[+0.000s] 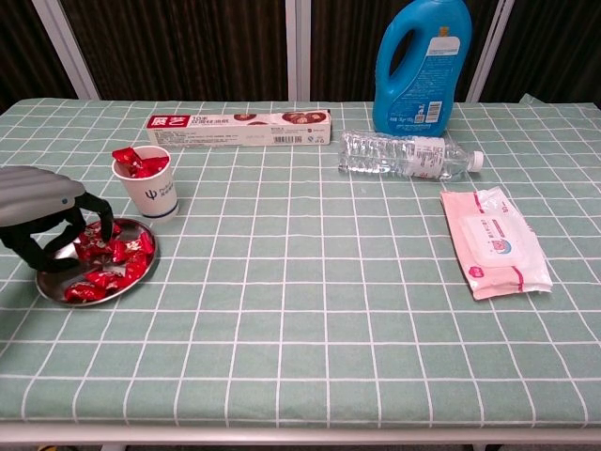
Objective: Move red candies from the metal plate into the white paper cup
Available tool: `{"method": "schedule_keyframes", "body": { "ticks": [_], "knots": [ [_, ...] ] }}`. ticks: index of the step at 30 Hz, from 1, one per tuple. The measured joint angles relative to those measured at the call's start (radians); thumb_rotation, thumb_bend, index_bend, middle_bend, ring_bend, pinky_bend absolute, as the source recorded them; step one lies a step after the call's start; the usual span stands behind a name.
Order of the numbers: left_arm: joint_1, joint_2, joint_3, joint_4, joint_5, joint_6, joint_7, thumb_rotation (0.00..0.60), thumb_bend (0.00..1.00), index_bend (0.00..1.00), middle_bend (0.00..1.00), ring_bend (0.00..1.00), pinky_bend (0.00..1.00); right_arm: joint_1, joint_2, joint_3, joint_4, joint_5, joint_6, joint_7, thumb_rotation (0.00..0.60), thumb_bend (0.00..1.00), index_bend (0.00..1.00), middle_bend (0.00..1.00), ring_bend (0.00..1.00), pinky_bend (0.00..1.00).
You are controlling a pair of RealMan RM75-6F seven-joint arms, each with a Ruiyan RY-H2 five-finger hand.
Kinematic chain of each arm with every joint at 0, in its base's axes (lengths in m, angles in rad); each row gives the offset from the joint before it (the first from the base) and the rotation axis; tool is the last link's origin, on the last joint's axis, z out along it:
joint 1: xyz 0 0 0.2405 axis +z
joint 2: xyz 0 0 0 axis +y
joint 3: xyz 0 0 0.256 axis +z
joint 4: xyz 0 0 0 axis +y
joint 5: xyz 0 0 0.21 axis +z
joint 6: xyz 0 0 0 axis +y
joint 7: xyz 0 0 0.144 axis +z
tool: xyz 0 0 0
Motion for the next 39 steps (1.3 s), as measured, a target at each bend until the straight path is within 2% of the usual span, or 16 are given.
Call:
{"method": "schedule_keyframes", "body": {
  "ticks": [5, 14, 27, 33, 39],
  "knots": [
    [0.011, 0.007, 0.008, -0.004, 0.005, 0.024, 0.002, 0.6, 0.34, 0.43, 0.82, 0.89, 1.0, 0.002, -0.001, 0.0, 0.0, 0.002, -0.004, -0.003, 0.6, 0.07, 0.0, 0.01, 0.0, 0.34],
    [0.009, -0.039, 0.0, 0.044, 0.006, 0.035, 0.004, 0.6, 0.33, 0.41, 0.82, 0.89, 1.0, 0.001, 0.001, 0.001, -0.003, 0.006, -0.006, -0.004, 0.6, 0.07, 0.0, 0.01, 0.0, 0.34],
    [0.024, -0.035, 0.013, 0.018, -0.008, 0.052, 0.023, 0.6, 0.33, 0.46, 0.82, 0.89, 1.0, -0.003, 0.002, -0.001, -0.005, 0.002, 0.001, -0.002, 0.6, 0.07, 0.0, 0.02, 0.0, 0.34],
    [0.027, -0.053, 0.007, 0.046, 0.007, 0.067, 0.008, 0.6, 0.33, 0.46, 0.82, 0.89, 1.0, -0.005, 0.002, -0.002, -0.003, 0.002, 0.003, 0.001, 0.6, 0.07, 0.0, 0.02, 0.0, 0.34],
    [0.027, -0.083, 0.005, 0.093, 0.026, 0.066, -0.021, 0.6, 0.33, 0.54, 0.83, 0.89, 1.0, -0.007, 0.002, -0.002, 0.0, 0.004, 0.003, 0.006, 0.6, 0.07, 0.0, 0.02, 0.0, 0.34]
  ]
}}
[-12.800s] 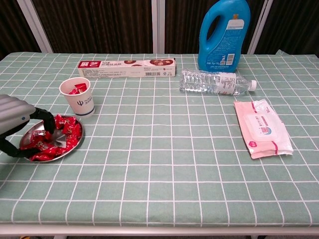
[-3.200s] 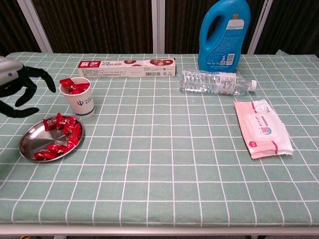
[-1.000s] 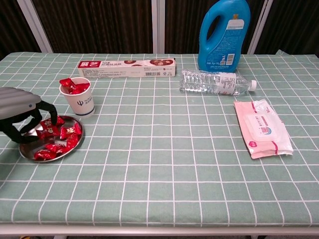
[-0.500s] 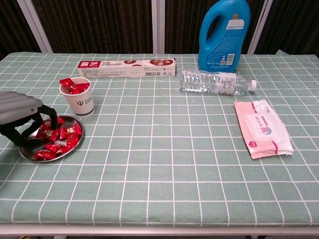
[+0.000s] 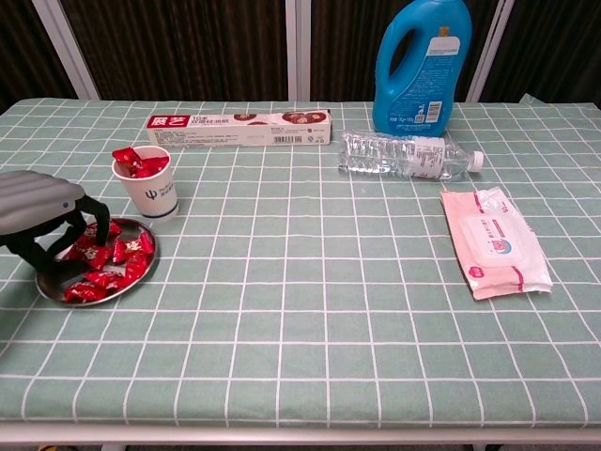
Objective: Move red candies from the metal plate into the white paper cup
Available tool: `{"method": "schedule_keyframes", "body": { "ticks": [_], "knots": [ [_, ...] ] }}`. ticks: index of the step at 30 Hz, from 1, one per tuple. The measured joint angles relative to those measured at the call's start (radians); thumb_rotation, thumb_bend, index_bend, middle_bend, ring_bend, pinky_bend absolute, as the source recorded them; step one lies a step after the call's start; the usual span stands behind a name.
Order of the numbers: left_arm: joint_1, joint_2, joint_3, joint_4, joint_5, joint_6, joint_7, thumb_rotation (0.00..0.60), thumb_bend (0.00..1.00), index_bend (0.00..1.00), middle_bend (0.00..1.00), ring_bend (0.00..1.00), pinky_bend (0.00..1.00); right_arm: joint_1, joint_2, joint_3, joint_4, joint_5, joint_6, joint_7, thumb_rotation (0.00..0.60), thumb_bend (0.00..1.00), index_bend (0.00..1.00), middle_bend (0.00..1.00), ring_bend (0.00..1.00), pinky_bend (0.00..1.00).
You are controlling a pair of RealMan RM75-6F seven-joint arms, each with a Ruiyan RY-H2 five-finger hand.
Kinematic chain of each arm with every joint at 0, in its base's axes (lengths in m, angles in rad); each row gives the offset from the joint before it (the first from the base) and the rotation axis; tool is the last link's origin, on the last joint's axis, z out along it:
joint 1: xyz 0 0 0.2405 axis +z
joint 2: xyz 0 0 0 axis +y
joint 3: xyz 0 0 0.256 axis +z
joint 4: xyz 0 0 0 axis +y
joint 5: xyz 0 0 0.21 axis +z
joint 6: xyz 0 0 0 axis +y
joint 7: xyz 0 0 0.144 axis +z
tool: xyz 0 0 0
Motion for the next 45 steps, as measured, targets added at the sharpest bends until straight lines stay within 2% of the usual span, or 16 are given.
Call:
{"method": "schedule_keyframes", "body": {
  "ticks": [7, 12, 15, 20, 25, 35, 39, 45],
  "knots": [
    [0.011, -0.019, -0.001, 0.035, 0.012, 0.009, -0.037, 0.6, 0.36, 0.63, 0.85, 0.89, 1.0, 0.0, 0.0, 0.001, 0.002, 0.001, -0.002, 0.003, 0.6, 0.07, 0.0, 0.02, 0.0, 0.35],
    [0.022, 0.011, -0.014, -0.002, 0.036, 0.039, -0.105, 0.6, 0.38, 0.64, 0.85, 0.89, 1.0, 0.001, 0.0, 0.001, 0.003, -0.001, -0.001, 0.003, 0.6, 0.07, 0.0, 0.02, 0.0, 0.35],
    [0.029, 0.051, -0.031, -0.054, 0.07, 0.08, -0.163, 0.6, 0.38, 0.64, 0.85, 0.89, 1.0, 0.001, -0.001, 0.001, 0.004, 0.001, -0.004, 0.002, 0.6, 0.07, 0.0, 0.02, 0.0, 0.35],
    [0.017, 0.102, -0.095, -0.105, 0.107, 0.132, -0.226, 0.6, 0.37, 0.63, 0.86, 0.89, 1.0, 0.005, -0.001, 0.003, 0.004, 0.002, -0.008, 0.001, 0.6, 0.07, 0.0, 0.02, 0.0, 0.35],
    [-0.04, 0.108, -0.15, -0.109, 0.092, 0.096, -0.223, 0.6, 0.37, 0.63, 0.85, 0.89, 1.0, 0.008, -0.001, 0.004, 0.003, 0.005, -0.014, -0.003, 0.6, 0.07, 0.0, 0.02, 0.0, 0.35],
    [-0.127, 0.033, -0.168, -0.024, 0.024, -0.015, -0.152, 0.6, 0.36, 0.61, 0.85, 0.89, 1.0, 0.011, 0.001, 0.009, 0.004, 0.017, -0.021, -0.002, 0.6, 0.07, 0.0, 0.02, 0.0, 0.35],
    [-0.136, 0.021, -0.16, -0.008, 0.002, -0.031, -0.116, 0.6, 0.36, 0.55, 0.84, 0.89, 1.0, 0.011, 0.001, 0.009, 0.005, 0.022, -0.022, -0.001, 0.6, 0.07, 0.0, 0.02, 0.0, 0.35],
    [-0.13, 0.03, -0.149, -0.032, -0.014, -0.015, -0.09, 0.6, 0.35, 0.35, 0.83, 0.89, 1.0, 0.011, 0.001, 0.009, 0.005, 0.022, -0.023, -0.002, 0.6, 0.07, 0.0, 0.02, 0.0, 0.35]
  ]
}}
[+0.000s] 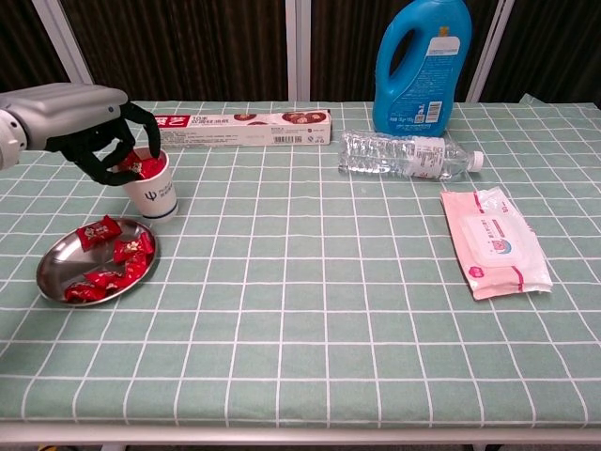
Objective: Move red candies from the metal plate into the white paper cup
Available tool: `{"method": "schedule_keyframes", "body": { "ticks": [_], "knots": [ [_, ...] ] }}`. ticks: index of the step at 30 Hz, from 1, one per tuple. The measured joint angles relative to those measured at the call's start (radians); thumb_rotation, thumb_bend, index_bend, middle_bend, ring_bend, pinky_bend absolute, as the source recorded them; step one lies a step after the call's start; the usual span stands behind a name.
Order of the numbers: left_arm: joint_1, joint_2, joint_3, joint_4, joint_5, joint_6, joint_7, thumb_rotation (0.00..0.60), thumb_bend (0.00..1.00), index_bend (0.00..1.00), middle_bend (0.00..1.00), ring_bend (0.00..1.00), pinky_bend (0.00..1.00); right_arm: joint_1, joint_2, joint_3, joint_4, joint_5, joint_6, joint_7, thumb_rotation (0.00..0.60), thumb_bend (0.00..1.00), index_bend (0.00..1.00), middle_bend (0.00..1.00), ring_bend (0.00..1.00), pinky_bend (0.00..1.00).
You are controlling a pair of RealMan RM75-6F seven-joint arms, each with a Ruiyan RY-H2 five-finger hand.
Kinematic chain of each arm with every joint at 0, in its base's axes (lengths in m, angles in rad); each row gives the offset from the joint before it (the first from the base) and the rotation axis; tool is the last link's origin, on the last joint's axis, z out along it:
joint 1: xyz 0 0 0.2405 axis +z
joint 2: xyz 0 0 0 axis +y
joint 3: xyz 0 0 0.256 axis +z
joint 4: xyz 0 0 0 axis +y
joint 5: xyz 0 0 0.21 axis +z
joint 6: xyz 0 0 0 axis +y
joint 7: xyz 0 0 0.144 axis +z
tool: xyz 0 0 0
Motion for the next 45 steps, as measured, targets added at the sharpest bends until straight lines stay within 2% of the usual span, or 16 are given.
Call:
{"method": "schedule_keyframes", "body": {
  "ticks": [11, 16, 25, 32, 45],
  "knots": [
    [0.101, 0.069, 0.027, -0.094, 0.058, 0.176, -0.045, 0.6, 0.35, 0.31, 0.83, 0.89, 1.0, 0.001, 0.001, -0.001, 0.0, -0.006, 0.001, 0.003, 0.6, 0.07, 0.0, 0.02, 0.0, 0.35],
    [0.175, 0.106, 0.072, -0.108, 0.075, 0.234, -0.067, 0.6, 0.35, 0.36, 0.82, 0.89, 1.0, 0.004, 0.001, -0.001, 0.002, -0.01, -0.001, 0.004, 0.6, 0.07, 0.0, 0.02, 0.0, 0.35],
    [0.209, 0.093, 0.18, -0.087, 0.156, 0.19, -0.067, 0.6, 0.33, 0.42, 0.82, 0.89, 1.0, 0.009, 0.0, -0.003, 0.0, -0.019, -0.004, 0.003, 0.6, 0.07, 0.0, 0.02, 0.0, 0.35],
    [0.208, 0.055, 0.209, -0.075, 0.212, 0.165, -0.065, 0.6, 0.3, 0.42, 0.82, 0.89, 1.0, 0.003, 0.001, -0.007, -0.004, -0.023, 0.005, 0.003, 0.6, 0.07, 0.0, 0.02, 0.0, 0.35],
    [0.186, 0.042, 0.237, -0.094, 0.298, 0.13, -0.066, 0.6, 0.3, 0.46, 0.82, 0.89, 1.0, 0.003, 0.001, -0.007, -0.008, -0.02, 0.006, -0.003, 0.6, 0.07, 0.0, 0.02, 0.0, 0.35]
  ]
}}
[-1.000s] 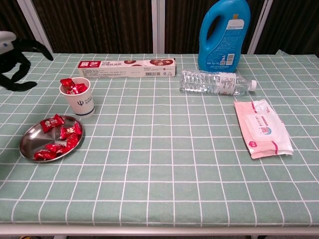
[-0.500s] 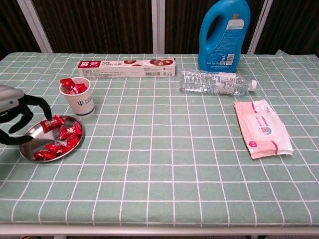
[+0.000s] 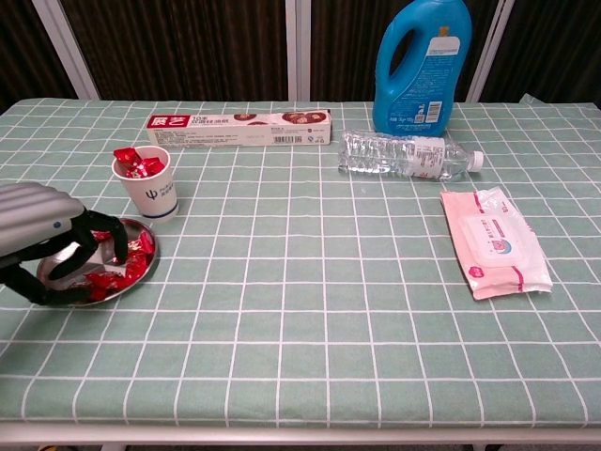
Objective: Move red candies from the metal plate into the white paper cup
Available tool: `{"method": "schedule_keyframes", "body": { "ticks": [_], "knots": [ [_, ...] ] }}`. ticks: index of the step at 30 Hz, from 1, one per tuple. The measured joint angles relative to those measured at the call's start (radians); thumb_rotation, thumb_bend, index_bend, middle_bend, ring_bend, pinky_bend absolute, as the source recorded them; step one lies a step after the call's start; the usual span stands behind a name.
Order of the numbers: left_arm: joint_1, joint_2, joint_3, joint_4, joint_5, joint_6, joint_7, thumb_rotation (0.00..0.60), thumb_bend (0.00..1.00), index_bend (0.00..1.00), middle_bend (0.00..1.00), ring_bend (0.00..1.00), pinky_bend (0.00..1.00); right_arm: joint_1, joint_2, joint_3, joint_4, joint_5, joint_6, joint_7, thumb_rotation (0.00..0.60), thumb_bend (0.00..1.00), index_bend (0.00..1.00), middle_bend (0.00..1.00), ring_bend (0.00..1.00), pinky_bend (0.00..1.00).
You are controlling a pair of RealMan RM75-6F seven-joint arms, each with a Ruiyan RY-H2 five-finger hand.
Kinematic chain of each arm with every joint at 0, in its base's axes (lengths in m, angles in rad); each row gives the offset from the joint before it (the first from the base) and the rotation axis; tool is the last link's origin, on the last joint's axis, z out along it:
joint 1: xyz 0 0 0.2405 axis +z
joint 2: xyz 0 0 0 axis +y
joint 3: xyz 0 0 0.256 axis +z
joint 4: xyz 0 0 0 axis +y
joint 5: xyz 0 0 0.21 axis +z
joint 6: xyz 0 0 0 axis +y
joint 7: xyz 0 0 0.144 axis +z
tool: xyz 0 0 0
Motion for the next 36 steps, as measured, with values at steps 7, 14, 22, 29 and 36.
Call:
{"method": "schedule_keyframes", "body": {
  "ticks": [7, 14, 22, 29, 36],
  "knots": [
    [-0.027, 0.007, -0.01, -0.015, -0.064, -0.091, 0.052, 0.6, 0.3, 0.48, 0.82, 0.89, 1.0, -0.002, 0.002, 0.001, -0.001, 0.002, 0.003, 0.003, 0.6, 0.07, 0.0, 0.02, 0.0, 0.35],
    [-0.031, 0.053, -0.018, -0.087, -0.164, -0.132, 0.128, 0.6, 0.3, 0.47, 0.82, 0.89, 1.0, 0.0, 0.0, 0.002, 0.0, 0.003, 0.0, 0.001, 0.6, 0.07, 0.0, 0.02, 0.0, 0.35],
    [-0.04, 0.1, -0.033, -0.142, -0.291, -0.167, 0.196, 0.6, 0.3, 0.47, 0.82, 0.89, 1.0, -0.002, 0.0, 0.001, 0.0, -0.001, 0.005, 0.004, 0.6, 0.07, 0.0, 0.02, 0.0, 0.35],
    [-0.047, 0.111, -0.062, -0.175, -0.377, -0.144, 0.25, 0.6, 0.29, 0.47, 0.82, 0.89, 1.0, -0.009, -0.001, -0.003, 0.005, -0.006, 0.014, 0.012, 0.6, 0.07, 0.0, 0.02, 0.0, 0.35],
    [-0.046, 0.052, -0.082, -0.128, -0.293, -0.087, 0.215, 0.6, 0.29, 0.48, 0.82, 0.88, 1.0, -0.01, -0.002, -0.004, 0.01, -0.008, 0.014, 0.019, 0.6, 0.07, 0.0, 0.02, 0.0, 0.35]
  ]
}}
